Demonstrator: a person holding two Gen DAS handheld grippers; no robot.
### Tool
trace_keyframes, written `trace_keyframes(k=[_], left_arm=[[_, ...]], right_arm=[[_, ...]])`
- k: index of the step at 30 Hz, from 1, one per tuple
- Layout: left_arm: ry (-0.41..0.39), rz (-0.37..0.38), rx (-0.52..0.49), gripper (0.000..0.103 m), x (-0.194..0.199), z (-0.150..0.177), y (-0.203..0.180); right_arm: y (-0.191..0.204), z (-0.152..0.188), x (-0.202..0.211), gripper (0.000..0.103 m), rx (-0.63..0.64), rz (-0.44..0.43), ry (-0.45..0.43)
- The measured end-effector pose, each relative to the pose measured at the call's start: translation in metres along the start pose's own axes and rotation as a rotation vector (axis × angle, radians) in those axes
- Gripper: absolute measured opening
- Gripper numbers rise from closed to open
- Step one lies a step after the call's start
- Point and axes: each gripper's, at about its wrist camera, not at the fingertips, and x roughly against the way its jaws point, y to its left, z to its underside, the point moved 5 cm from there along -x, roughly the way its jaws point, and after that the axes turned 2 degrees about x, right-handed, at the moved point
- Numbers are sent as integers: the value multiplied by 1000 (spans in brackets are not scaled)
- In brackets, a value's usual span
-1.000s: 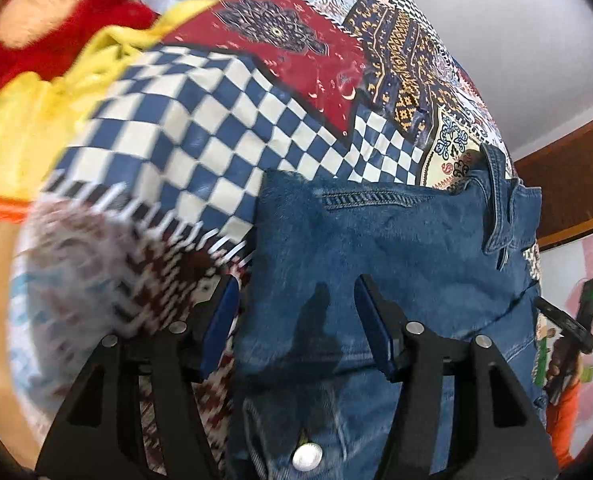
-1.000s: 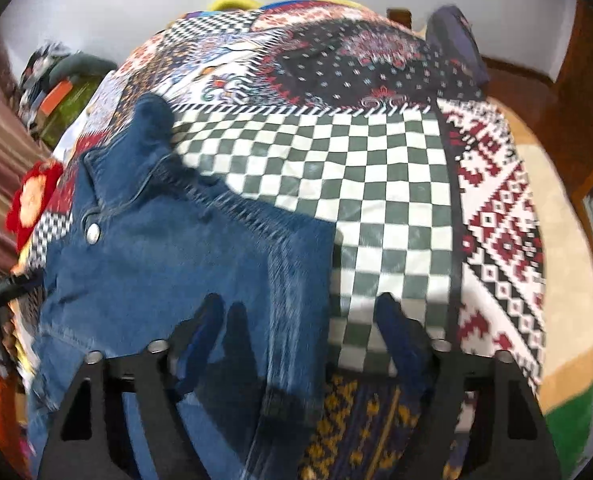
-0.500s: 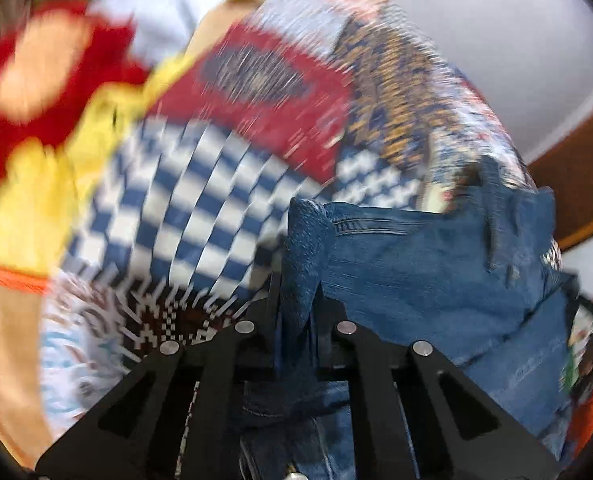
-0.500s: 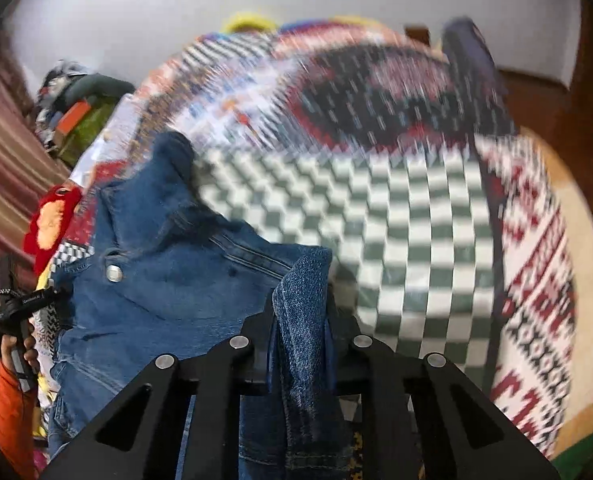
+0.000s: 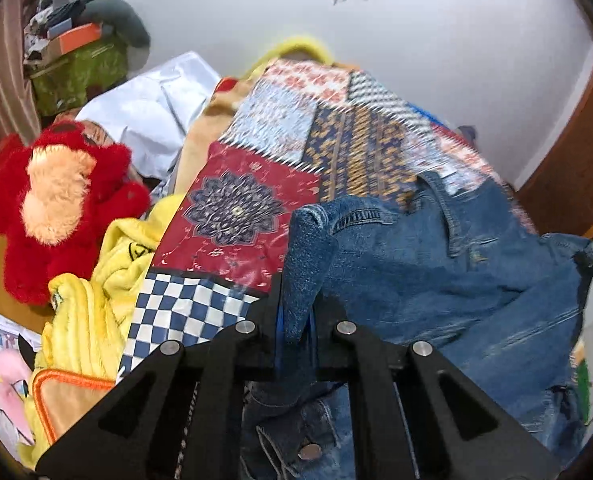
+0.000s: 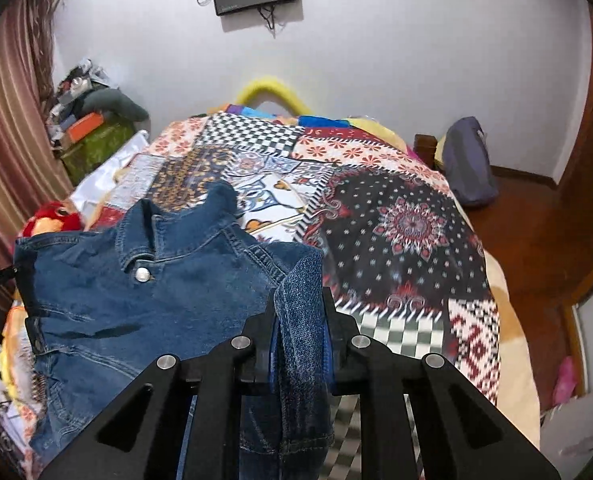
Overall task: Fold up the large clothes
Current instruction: 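Lift the hem toward the collar with both tools and open them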
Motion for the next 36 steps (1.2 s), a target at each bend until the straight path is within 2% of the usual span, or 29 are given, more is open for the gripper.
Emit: trace_keyframes(k=[5, 9, 12, 17, 19, 21, 22, 23, 26, 28, 30, 33, 36], left_arm=[[79, -11, 72, 9, -45, 5, 22], [120, -37, 64, 10, -70, 10, 27], [144, -67, 56, 14, -85, 12, 31], [146, -44, 89, 18, -92, 14, 39], [154, -53, 86, 18, -90, 16, 38], [183, -74, 71, 19, -87, 19, 33], [196, -85, 54, 19, -85, 21, 30], [210, -103, 31, 19, -82, 25, 26], [215, -128, -5, 27, -67, 32, 19], [192, -134, -11, 43, -51, 34, 15], [152, -133, -17, 49, -31, 33, 10], [101, -116, -32, 50, 3, 33, 0], [47, -86, -37, 56, 41, 33, -8]], right_arm=[[-6, 11, -51, 14, 25, 81, 65], [-16, 30, -81, 14, 53, 122, 112], [-24, 41, -96, 15, 43, 104, 149], [-27, 50, -107, 20, 76, 114, 192], [-28, 52, -104, 26, 86, 135, 195], [-30, 55, -101, 44, 90, 165, 204], [-34, 55, -99, 61, 92, 199, 203], [-37, 55, -94, 71, 97, 238, 198], [-43, 56, -76, 72, 70, 233, 199], [-44, 56, -60, 72, 47, 229, 200], [-41, 55, -42, 72, 46, 232, 188], [-32, 52, -6, 72, 50, 214, 145], [-22, 51, 30, 72, 34, 177, 109]])
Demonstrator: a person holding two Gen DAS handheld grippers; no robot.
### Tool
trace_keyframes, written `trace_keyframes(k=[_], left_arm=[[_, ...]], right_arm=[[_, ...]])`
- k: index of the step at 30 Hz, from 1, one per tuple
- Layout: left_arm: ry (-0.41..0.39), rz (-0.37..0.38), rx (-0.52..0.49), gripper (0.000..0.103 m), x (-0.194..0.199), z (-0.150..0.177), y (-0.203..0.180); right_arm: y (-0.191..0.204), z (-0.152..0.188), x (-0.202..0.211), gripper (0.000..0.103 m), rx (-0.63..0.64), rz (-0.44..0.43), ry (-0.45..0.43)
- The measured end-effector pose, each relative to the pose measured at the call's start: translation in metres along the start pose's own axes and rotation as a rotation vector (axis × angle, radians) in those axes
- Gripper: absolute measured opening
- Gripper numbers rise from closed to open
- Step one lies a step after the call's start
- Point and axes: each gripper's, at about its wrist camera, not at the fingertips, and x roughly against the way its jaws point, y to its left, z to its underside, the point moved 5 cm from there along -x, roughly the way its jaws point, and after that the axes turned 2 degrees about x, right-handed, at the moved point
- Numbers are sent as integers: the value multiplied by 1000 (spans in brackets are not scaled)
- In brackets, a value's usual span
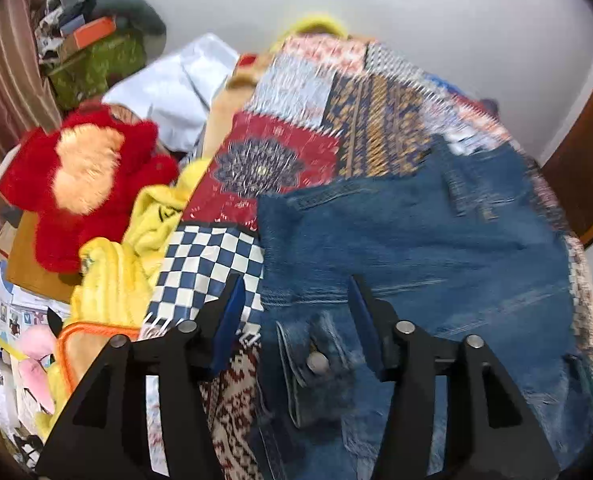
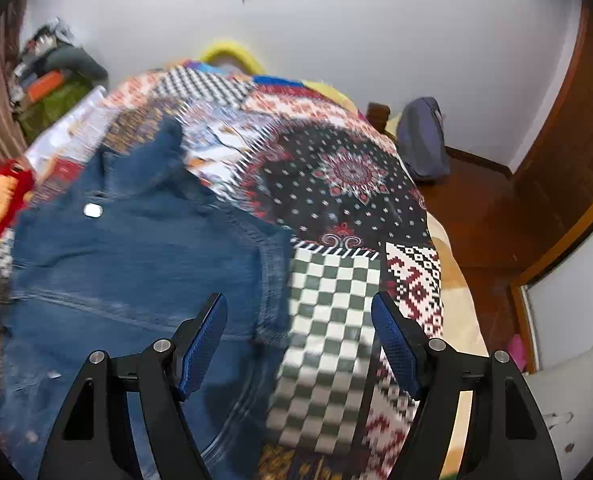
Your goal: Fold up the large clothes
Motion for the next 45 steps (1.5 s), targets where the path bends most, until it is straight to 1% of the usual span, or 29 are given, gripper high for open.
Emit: trace_keyframes(k=[4, 6, 8, 11, 13, 14, 15, 17, 19, 23, 26, 29, 34, 37, 38, 41, 42, 43, 44, 45], left_arm=[[-76, 41, -2, 60, 50, 5, -4], [-106, 46, -11, 66, 69, 9, -6], [-139, 30, -26, 67, 89, 15, -7], [-156, 48, -31, 70, 110, 28, -9], [-164, 63, -31, 81, 124, 44, -10], [-170, 64, -37, 84, 130, 52, -10], [-178, 62, -45, 88, 136, 60, -10], [-183, 60, -59, 92, 144, 76, -10], [-174, 65, -70, 96, 150, 94, -8], [-141, 89, -57, 98, 151, 127, 0], [-94, 90, -30, 98, 140, 146, 11], [-30, 93, 36, 98, 121, 167, 27], [113, 148, 176, 98, 83, 219, 48], [186, 186, 239, 98, 68, 247, 51], [208, 210, 266, 98, 64, 256, 51], [237, 281, 319, 97, 57, 273, 44], [230, 295, 326, 97, 58, 275, 43], [220, 304, 330, 95, 58, 276, 43], [213, 337, 336, 90, 58, 277, 40], [221, 376, 349, 74, 58, 277, 37]], right_arm=[[11, 4, 50, 73, -13, -45, -59], [18, 8, 72, 75, -12, -66, -87], [28, 16, 97, 81, 0, -92, -114], [44, 30, 126, 84, 31, -114, -140], [53, 42, 141, 87, 40, -138, -146], [56, 47, 147, 91, 38, -151, -147], [61, 55, 155, 92, 31, -170, -145], [66, 67, 165, 93, 19, -194, -148], [69, 83, 173, 93, 11, -198, -145], [70, 112, 184, 93, -1, -184, -137], [67, 135, 186, 93, -22, -193, -117], [62, 155, 178, 93, -62, -209, -83], [55, 196, 154, 93, -157, -248, 18], [50, 218, 138, 93, -224, -274, 84], [49, 226, 133, 93, -255, -283, 106], [48, 242, 125, 93, -321, -328, 136], [49, 244, 124, 93, -325, -340, 140], [51, 247, 122, 92, -319, -355, 144], [54, 249, 122, 90, -304, -352, 137], [55, 250, 122, 88, -295, -342, 126]])
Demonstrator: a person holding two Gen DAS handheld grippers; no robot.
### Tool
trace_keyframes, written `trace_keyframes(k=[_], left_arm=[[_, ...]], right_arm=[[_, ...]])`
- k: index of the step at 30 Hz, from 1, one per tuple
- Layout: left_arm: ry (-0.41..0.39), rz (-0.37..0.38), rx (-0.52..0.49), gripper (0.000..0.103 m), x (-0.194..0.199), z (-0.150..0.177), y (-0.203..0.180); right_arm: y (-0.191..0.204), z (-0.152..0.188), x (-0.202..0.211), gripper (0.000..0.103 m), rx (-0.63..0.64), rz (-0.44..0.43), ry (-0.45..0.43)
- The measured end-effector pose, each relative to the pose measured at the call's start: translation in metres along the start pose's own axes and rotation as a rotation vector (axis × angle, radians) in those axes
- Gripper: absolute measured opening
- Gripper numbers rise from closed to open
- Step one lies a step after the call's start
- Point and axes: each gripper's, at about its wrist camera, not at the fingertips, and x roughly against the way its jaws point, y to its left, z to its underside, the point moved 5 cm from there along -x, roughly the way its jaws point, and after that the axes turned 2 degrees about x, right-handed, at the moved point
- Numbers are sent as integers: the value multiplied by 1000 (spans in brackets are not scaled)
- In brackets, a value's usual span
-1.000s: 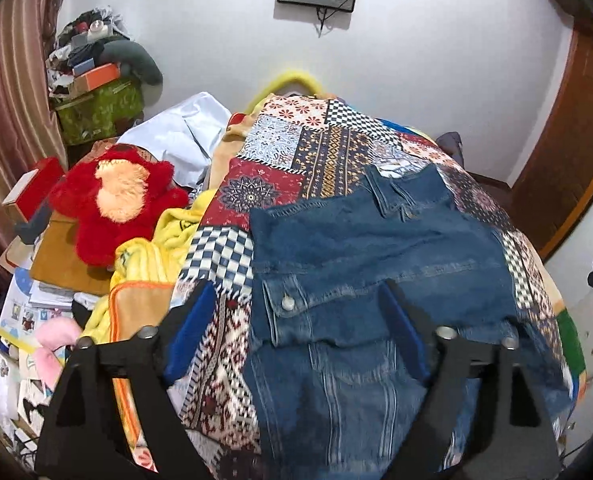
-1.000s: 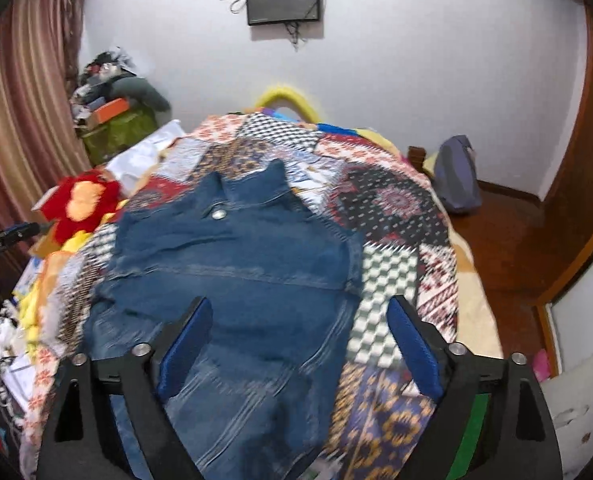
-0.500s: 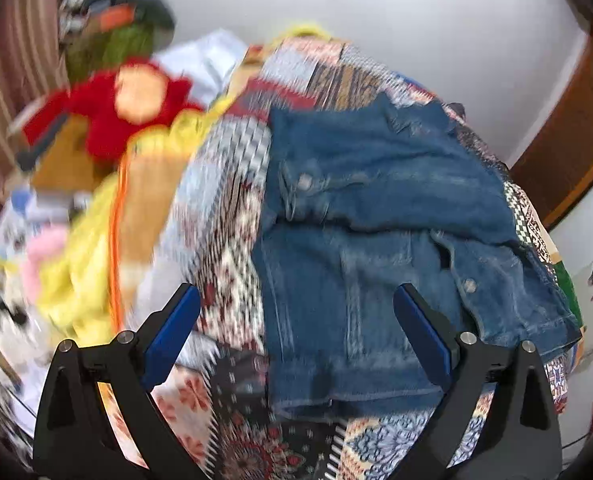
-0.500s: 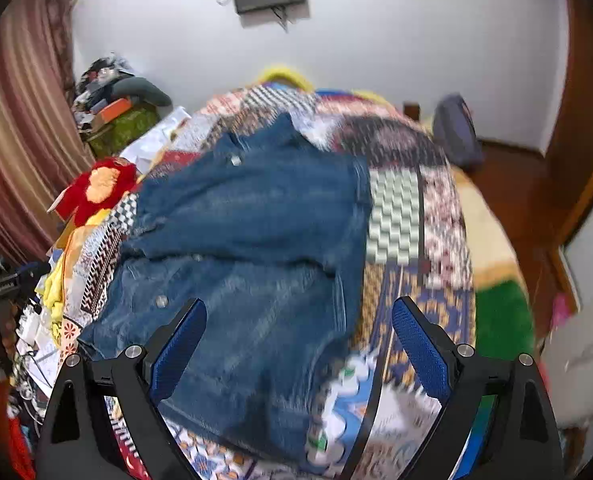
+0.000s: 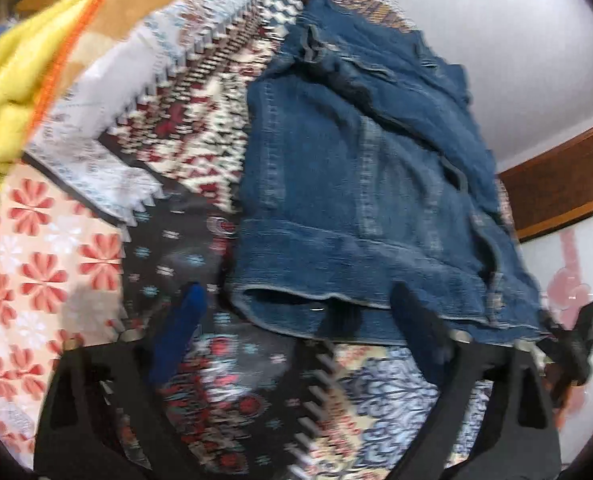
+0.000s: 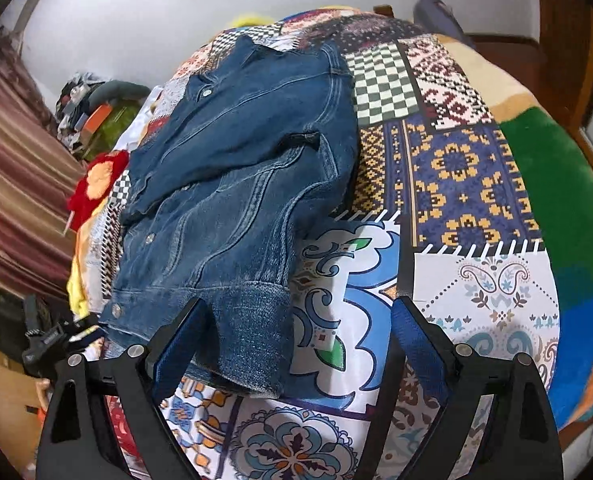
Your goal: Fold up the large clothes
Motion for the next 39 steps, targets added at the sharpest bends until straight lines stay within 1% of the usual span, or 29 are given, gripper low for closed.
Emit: trace_keyframes(k=[1, 2, 3, 4, 5, 6, 7, 8, 9, 10, 11, 12, 13, 14, 15, 19, 21, 24, 26, 29, 32, 35, 36, 39], left_arm=[[14, 22, 19, 72, -2, 0, -1], [13, 17, 31, 72, -5, -1, -1], [12, 9, 26, 69, -7, -1, -1], [14, -4, 21, 65, -10, -2, -1], [13, -16, 21, 63, -13, -3, 0], [13, -19, 24, 59, -13, -5, 2], [9, -27, 30, 48, -15, -7, 4], [0, -52, 37, 41, -16, -9, 8], [-5, -68, 38, 28, -16, -10, 11], [-13, -75, 39, 22, -15, -11, 13], [-30, -69, 42, 19, -11, -12, 13], [-40, -66, 37, 14, -9, -12, 12], [-54, -72, 22, 12, -5, -12, 9], [-73, -86, -2, 11, 1, -13, 3], [-86, -83, -13, 10, 5, -15, -1], [-159, -63, -58, 9, 31, -30, -23], [-197, -53, -94, 9, 45, -41, -38], [-242, 4, -156, 8, 62, -62, -71], [-268, 17, -198, 8, 70, -76, -93], [-325, 7, -264, 8, 82, -101, -121], [-373, 12, -299, 8, 93, -125, -139], [-412, -8, -323, 8, 94, -154, -155], [-420, -16, -325, 8, 88, -167, -157], [-437, -23, -323, 8, 80, -194, -162]], right_arm=[[2, 0, 1, 82, 9, -4, -5], [6, 0, 0, 72, 18, -22, -7], [9, -1, 0, 68, 23, -41, -3], [11, 0, -1, 59, 27, -57, 2], [14, 0, -2, 50, 30, -75, 6], [16, -1, -4, 47, 31, -90, 7], [18, 0, -5, 41, 35, -98, 8], [21, 0, -6, 38, 42, -103, 6], [22, 0, -7, 37, 47, -97, -2], [23, -1, -7, 32, 47, -97, -7], [24, -2, -6, 28, 44, -102, -12], [24, -4, -5, 27, 38, -109, -19], [24, -6, -5, 25, 35, -116, -22], [26, -8, -4, 23, 38, -119, -25], [28, -11, -2, 22, 46, -124, -33], [37, -23, 5, 16, 110, -127, -58], [43, -31, 9, 16, 147, -124, -71], [52, -47, 13, 15, 189, -117, -87], [55, -61, 14, 15, 207, -116, -103], [59, -85, 17, 14, 219, -120, -132], [60, -114, 25, 14, 227, -105, -199], [59, -146, 29, 14, 212, -99, -252], [58, -157, 28, 14, 208, -95, -265], [56, -194, 19, 13, 189, -93, -289]])
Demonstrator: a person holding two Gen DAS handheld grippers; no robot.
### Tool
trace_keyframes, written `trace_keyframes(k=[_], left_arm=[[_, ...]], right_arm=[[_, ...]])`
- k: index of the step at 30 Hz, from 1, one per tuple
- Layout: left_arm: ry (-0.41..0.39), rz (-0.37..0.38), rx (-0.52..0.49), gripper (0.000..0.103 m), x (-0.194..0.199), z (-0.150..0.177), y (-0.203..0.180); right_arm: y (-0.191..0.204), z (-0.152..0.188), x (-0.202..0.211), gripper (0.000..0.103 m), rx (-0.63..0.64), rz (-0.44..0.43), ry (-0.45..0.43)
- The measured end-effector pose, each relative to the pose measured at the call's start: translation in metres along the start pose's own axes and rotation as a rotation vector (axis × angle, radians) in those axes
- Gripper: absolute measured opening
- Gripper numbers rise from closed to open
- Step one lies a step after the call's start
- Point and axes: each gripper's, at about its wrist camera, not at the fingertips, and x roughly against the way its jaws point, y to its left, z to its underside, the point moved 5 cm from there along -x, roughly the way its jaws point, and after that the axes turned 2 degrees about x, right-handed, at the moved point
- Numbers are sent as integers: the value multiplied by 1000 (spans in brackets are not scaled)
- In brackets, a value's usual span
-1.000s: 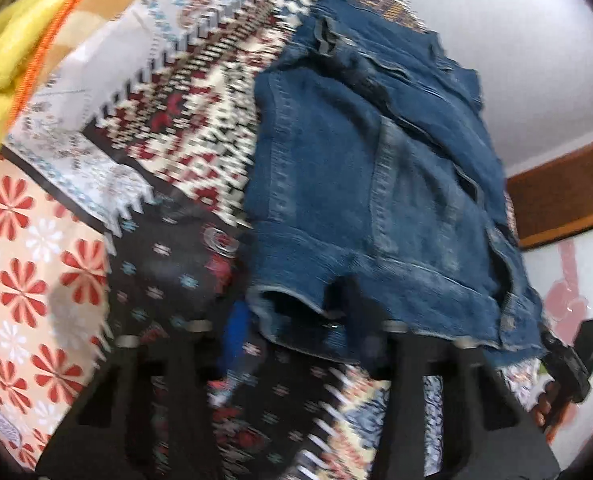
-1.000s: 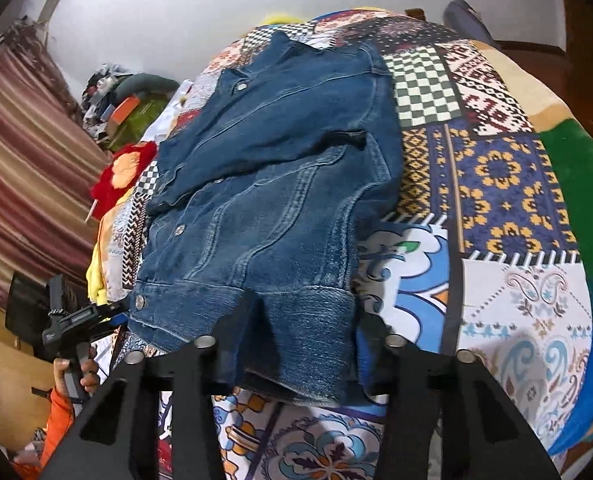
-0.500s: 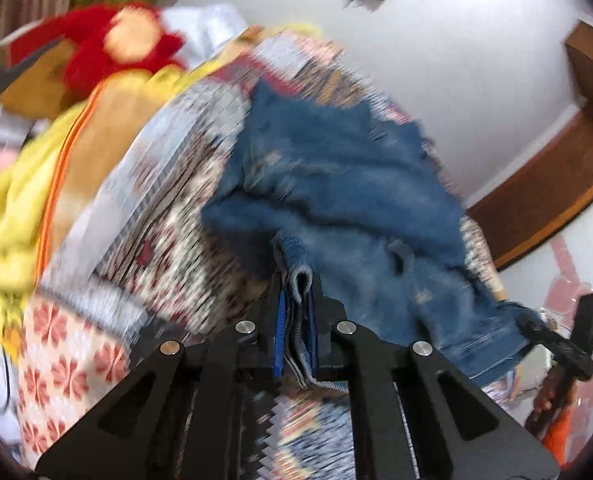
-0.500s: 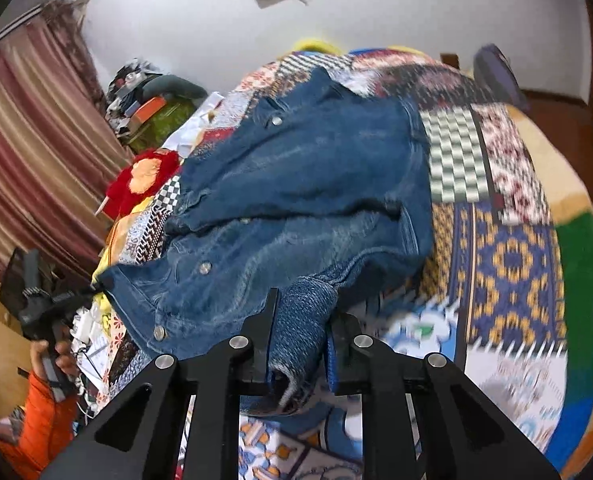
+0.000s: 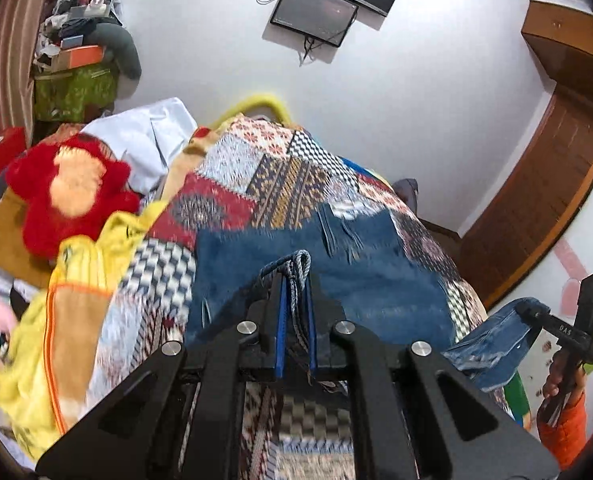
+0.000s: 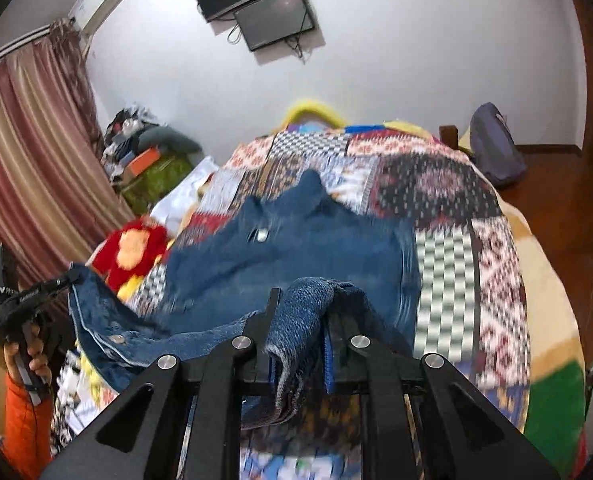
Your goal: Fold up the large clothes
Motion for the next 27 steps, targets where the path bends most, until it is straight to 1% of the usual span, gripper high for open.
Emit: trace_keyframes(k=[3, 5, 9, 11, 14, 16, 18, 19, 22, 24, 27], left_arm=[[13, -30, 9, 8, -37, -20, 9], [37, -73, 7, 8, -70, -33, 14], [96, -133, 4, 8, -132, -43, 27], [123, -173, -2, 8, -161, -41, 34], [168, -219, 36, 8, -204, -34, 52], [196, -241, 70, 8, -223, -28, 64], [225, -273, 79, 8, -240, -20, 74], [244, -282, 74, 8, -246, -16, 77], [253, -304, 43, 9, -254, -12, 77], [248, -347, -3, 9, -257, -14, 71], [248, -424, -65, 9, -263, -16, 69]], right_arm=[[-13, -32, -26, 13, -50, -3, -18], [-21, -50, -52, 13, -51, 28, -19], [-38, -74, -115, 13, -54, 99, 13], [-47, -77, -141, 13, -73, 111, 37], [-62, -77, -180, 13, -93, 126, 76], [-73, -74, -205, 13, -110, 129, 114], [-84, -70, -225, 14, -135, 107, 159], [-89, -69, -231, 13, -145, 96, 174], [-99, -66, -238, 14, -154, 37, 202], [-101, -65, -235, 14, -136, 8, 202], [-98, -65, -223, 14, -89, 0, 204]])
